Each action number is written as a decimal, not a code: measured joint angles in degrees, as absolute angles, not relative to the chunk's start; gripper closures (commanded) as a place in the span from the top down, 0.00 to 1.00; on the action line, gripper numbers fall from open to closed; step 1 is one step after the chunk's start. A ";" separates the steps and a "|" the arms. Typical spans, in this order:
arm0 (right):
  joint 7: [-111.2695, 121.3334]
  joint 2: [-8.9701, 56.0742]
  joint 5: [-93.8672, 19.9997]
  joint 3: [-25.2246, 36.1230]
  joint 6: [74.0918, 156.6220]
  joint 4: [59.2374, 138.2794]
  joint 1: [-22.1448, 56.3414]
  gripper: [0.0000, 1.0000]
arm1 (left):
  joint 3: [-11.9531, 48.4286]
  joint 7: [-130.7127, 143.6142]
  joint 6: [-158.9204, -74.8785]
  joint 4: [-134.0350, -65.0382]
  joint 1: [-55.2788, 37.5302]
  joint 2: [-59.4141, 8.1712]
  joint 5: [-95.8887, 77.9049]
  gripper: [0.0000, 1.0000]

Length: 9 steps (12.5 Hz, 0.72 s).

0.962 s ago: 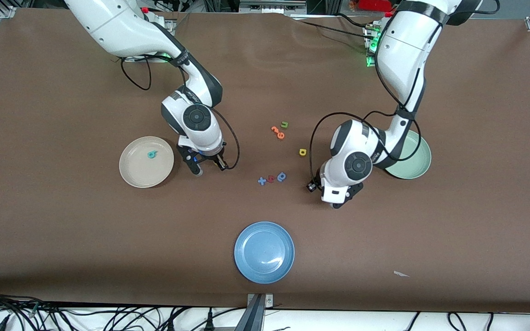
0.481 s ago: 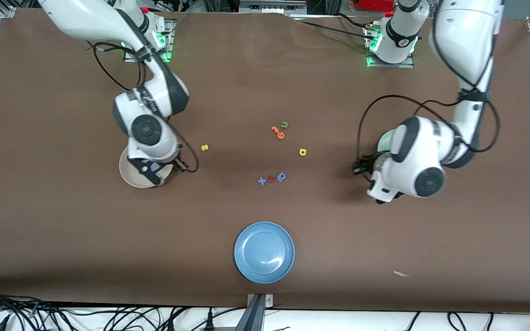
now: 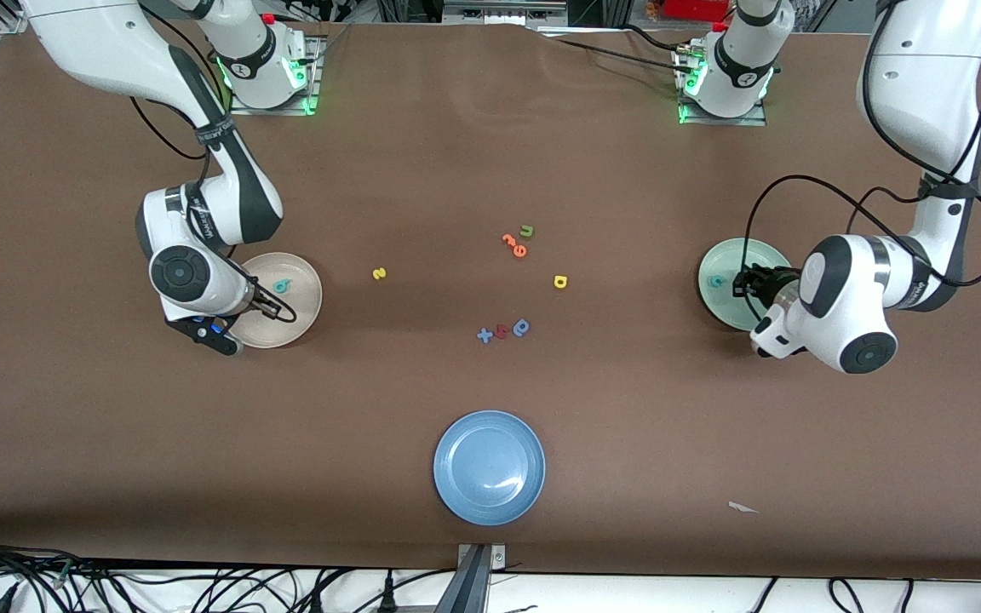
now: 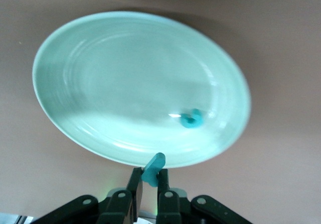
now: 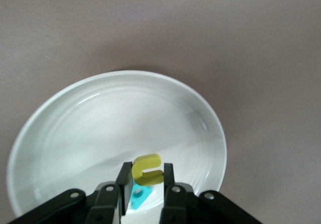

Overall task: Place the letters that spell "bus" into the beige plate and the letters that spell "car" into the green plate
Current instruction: 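Drop yellow c in the cream plate while the left gripper drops L in green, then grasp yellow 2 with the right gripper while the left gripper reaches yellow d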

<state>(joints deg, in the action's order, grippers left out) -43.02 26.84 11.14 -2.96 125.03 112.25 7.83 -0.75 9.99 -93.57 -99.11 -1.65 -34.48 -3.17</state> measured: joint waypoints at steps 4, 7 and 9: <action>-42.67 26.30 8.62 -3.78 126.79 113.01 7.89 0.83 | -0.13 9.17 -99.12 -103.78 -1.42 -34.54 -3.15 0.94; -53.27 25.63 6.66 -9.54 126.79 113.01 8.11 0.73 | 0.22 9.17 -99.10 -103.05 -1.56 -33.79 -3.15 1.00; -61.88 25.67 6.60 -13.72 126.80 113.15 8.49 0.65 | 1.00 9.88 -97.56 -101.08 -2.13 -31.45 -3.33 1.00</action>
